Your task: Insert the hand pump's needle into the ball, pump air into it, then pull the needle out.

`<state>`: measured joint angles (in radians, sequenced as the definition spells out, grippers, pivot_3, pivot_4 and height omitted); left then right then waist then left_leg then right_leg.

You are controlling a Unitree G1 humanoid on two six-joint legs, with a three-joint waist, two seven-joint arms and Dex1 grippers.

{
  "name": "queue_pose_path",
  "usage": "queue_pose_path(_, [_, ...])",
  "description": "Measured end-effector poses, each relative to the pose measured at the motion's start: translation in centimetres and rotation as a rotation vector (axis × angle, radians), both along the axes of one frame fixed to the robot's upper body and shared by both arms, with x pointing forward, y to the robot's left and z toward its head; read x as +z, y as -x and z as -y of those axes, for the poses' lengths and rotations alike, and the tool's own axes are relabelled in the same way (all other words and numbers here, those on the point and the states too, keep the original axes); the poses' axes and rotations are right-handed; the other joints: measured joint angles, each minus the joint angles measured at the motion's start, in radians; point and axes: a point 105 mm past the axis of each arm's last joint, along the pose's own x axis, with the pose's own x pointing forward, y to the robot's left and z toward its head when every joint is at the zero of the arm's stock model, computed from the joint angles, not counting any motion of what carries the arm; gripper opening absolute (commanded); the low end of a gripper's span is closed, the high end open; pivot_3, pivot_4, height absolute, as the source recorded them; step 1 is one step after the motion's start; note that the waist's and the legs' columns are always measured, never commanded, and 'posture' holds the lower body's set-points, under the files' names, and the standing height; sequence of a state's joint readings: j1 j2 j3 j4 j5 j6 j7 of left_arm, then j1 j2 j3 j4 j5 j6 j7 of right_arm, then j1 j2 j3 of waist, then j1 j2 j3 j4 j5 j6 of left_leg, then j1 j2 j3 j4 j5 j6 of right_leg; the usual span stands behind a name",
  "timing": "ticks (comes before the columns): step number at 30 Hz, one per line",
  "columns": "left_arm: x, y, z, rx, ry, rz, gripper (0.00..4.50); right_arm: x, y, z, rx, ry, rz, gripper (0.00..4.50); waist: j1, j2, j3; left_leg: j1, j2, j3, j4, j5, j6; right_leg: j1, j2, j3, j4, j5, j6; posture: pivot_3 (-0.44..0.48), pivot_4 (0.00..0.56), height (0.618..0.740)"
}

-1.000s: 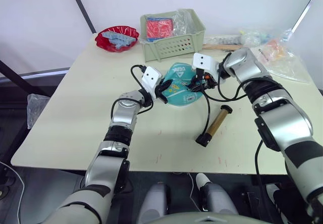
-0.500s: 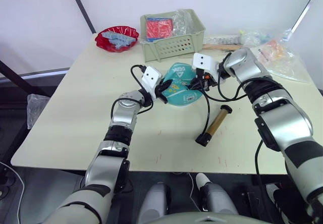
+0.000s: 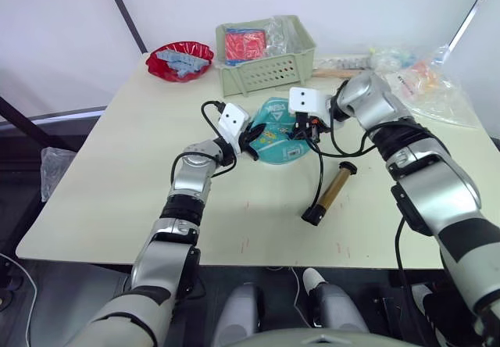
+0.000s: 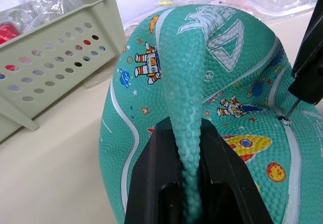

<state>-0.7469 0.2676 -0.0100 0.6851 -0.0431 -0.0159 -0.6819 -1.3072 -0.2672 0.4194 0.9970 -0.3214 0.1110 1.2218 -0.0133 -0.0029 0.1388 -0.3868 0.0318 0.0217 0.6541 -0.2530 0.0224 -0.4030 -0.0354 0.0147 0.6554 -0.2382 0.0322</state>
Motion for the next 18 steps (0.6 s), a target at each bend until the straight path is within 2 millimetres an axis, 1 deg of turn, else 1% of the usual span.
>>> queue_pose_path(1, [0.0, 0.0, 0.0, 0.001, 0.0, -0.002, 0.0, 0.0, 0.0, -0.1, 0.001, 0.005, 0.004, 0.31, 0.0, 0.0, 0.0, 0.0, 0.0, 0.0, 0.0, 0.0, 0.0, 0.0, 0.0, 0.0, 0.0, 0.0, 0.0, 0.0, 0.15, 0.738])
queue_pose_path(2, [-0.2, 0.0, -0.1, 0.009, 0.003, -0.011, 0.0, -0.3, 0.0, -0.5, 0.011, 0.039, 0.026, 0.31, -0.003, 0.0, 0.0, 0.005, 0.0, 0.0, 0.0, 0.0, 0.0, 0.004, 0.0, 0.001, 0.001, 0.0, 0.0, 0.0, 0.15, 0.738])
queue_pose_path(3, [-0.2, 0.0, -0.2, 0.013, 0.004, -0.014, 0.0, -0.5, 0.0, -0.7, 0.019, 0.058, 0.039, 0.31, -0.005, 0.0, 0.0, 0.007, 0.0, 0.001, 0.0, 0.0, 0.0, 0.005, 0.0, 0.001, 0.001, 0.0, 0.0, 0.0, 0.15, 0.738])
queue_pose_path(10, [-0.3, 0.1, -0.3, 0.022, 0.019, -0.021, 0.0, -1.6, 0.1, -1.8, 0.031, 0.112, 0.075, 0.31, -0.006, -0.002, -0.001, 0.007, 0.0, 0.001, 0.0, 0.0, 0.0, 0.005, 0.001, 0.002, 0.002, 0.0, 0.0, 0.0, 0.15, 0.738])
queue_pose_path(18, [-0.6, 0.1, -0.6, 0.039, 0.025, -0.037, 0.0, -2.5, 0.1, -2.2, 0.021, 0.116, 0.072, 0.31, -0.015, -0.006, -0.007, 0.009, 0.0, 0.0, 0.0, 0.0, 0.0, 0.007, 0.001, 0.002, 0.002, 0.0, 0.0, 0.0, 0.15, 0.738])
